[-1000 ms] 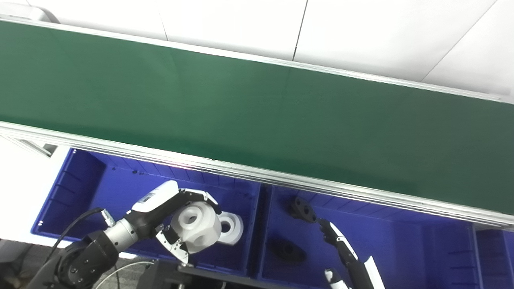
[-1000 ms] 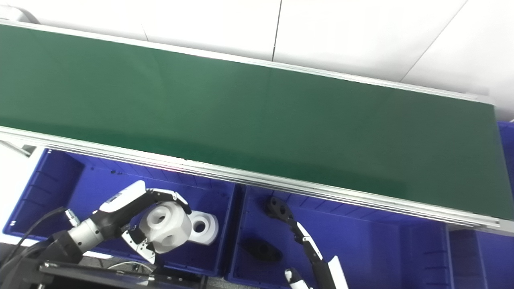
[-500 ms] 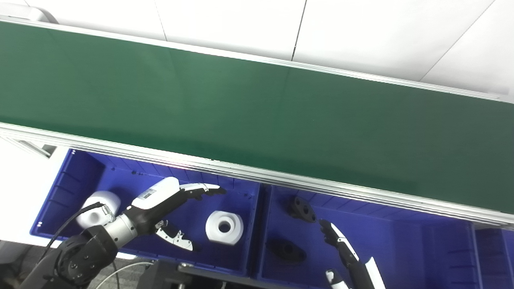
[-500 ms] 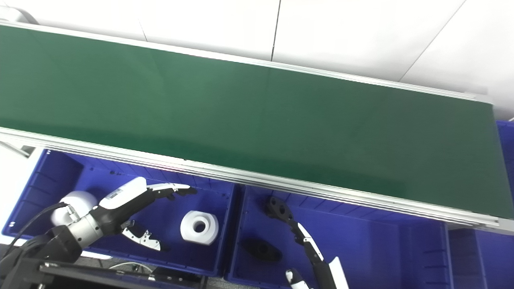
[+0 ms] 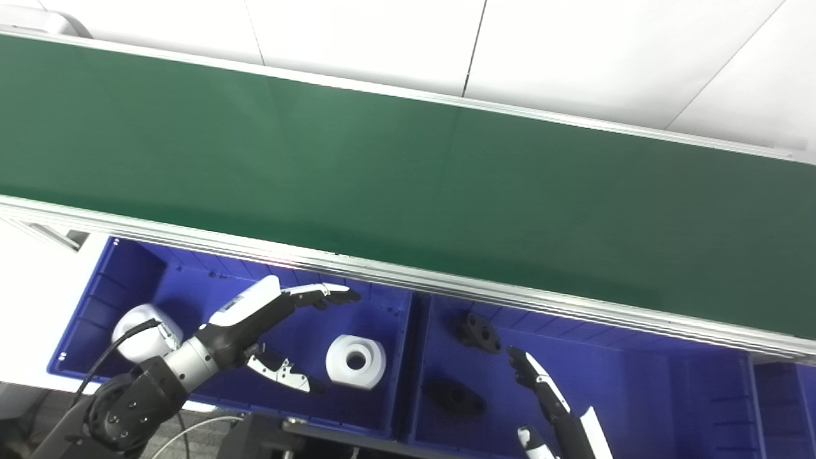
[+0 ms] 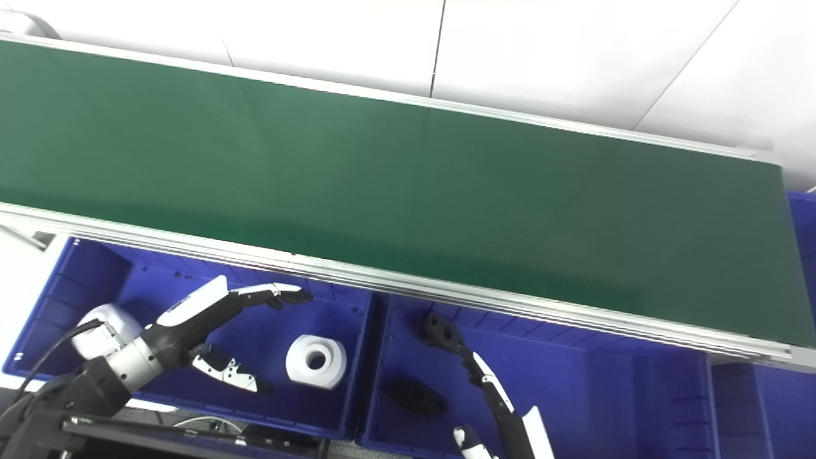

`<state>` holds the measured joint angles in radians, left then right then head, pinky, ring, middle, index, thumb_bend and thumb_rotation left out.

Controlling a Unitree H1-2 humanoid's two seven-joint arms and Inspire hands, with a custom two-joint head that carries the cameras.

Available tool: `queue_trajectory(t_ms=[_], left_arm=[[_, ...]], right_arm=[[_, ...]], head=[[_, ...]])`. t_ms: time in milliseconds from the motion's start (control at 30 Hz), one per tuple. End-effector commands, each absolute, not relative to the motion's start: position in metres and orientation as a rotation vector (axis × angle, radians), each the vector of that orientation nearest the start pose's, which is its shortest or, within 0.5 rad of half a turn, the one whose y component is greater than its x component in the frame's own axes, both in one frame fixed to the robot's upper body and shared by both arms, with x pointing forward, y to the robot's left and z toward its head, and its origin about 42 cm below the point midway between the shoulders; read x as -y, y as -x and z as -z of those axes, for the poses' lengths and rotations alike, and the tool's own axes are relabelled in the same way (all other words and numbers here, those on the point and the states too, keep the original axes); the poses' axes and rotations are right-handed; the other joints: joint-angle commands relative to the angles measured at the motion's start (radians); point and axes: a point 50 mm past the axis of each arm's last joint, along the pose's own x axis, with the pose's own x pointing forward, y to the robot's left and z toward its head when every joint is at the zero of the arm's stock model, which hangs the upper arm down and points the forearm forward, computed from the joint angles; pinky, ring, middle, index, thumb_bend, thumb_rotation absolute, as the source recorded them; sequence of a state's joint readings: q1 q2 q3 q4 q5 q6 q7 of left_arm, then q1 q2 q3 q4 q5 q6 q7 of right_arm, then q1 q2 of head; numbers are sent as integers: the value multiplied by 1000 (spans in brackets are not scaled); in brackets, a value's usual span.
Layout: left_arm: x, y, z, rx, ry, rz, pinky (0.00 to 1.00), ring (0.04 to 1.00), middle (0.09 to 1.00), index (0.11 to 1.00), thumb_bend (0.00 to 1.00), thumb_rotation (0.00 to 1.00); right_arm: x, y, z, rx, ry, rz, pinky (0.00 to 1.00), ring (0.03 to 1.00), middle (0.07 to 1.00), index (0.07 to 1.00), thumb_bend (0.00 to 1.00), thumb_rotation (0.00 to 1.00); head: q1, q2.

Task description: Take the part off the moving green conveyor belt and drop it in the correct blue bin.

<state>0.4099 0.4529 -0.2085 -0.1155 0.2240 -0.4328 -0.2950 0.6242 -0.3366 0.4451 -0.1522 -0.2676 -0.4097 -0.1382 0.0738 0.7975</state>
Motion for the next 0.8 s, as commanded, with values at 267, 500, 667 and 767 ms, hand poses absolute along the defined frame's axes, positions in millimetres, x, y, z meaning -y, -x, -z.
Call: queue_trajectory(t_ms=[267,500,667,767], left_arm=[[-279,-123,-84,71,-338,711,759,806,837,845,598,381],[-272,-116,-90,23,-227,784,846,887,920,910,538,714],[-272,-114,-90,-3,-169,804,911,938,955,937,490,879],[-272,-111,-88,-10,-165,805,933,957,970,948,454,921]], right_arm=[[185,-46,-78,55,278,-383,859,904,926,917,568,1000],[173,-51,-83,61,256,-385,866,912,930,925,543,1000],[169,-52,-87,56,263,-377,858,907,928,923,549,1000],[168,-53,-87,60,266,-376,858,907,928,921,546,1000]], head=[[-174,93],[-206,107],[-220,117],[-226,117]])
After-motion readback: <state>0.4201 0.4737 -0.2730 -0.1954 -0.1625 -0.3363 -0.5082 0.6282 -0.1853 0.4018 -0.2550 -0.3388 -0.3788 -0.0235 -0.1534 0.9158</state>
